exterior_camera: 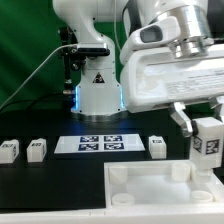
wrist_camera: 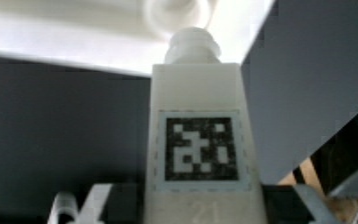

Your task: Assemble one leg

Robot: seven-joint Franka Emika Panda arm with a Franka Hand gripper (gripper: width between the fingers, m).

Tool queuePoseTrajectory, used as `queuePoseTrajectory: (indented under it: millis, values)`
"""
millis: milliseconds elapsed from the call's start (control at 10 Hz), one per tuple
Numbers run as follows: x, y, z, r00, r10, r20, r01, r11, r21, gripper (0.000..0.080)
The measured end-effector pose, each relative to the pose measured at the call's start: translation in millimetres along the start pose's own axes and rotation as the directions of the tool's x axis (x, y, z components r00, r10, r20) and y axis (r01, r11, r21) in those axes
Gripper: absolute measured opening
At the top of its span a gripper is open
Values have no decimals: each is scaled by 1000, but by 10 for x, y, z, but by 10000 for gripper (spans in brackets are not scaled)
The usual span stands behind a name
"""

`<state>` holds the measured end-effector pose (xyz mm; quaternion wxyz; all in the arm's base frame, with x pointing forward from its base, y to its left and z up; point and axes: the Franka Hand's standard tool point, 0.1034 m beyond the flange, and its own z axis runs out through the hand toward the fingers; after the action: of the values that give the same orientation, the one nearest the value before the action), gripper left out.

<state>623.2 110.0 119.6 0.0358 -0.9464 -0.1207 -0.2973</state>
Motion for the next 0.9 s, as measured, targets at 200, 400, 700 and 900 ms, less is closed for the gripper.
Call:
queuePoseTrajectory:
  millis: [200, 400, 700, 900]
  values:
    - [-90, 87, 29, 1000, 12, 7, -12, 1000, -7, 293]
    - [-109, 65, 45, 1000, 13, 10, -13, 1000, -3, 293]
    - [-146, 28, 123, 1000, 13, 19, -13, 1000, 3, 293]
    - [-131, 25, 168, 1000, 14, 12, -14, 1000, 4, 293]
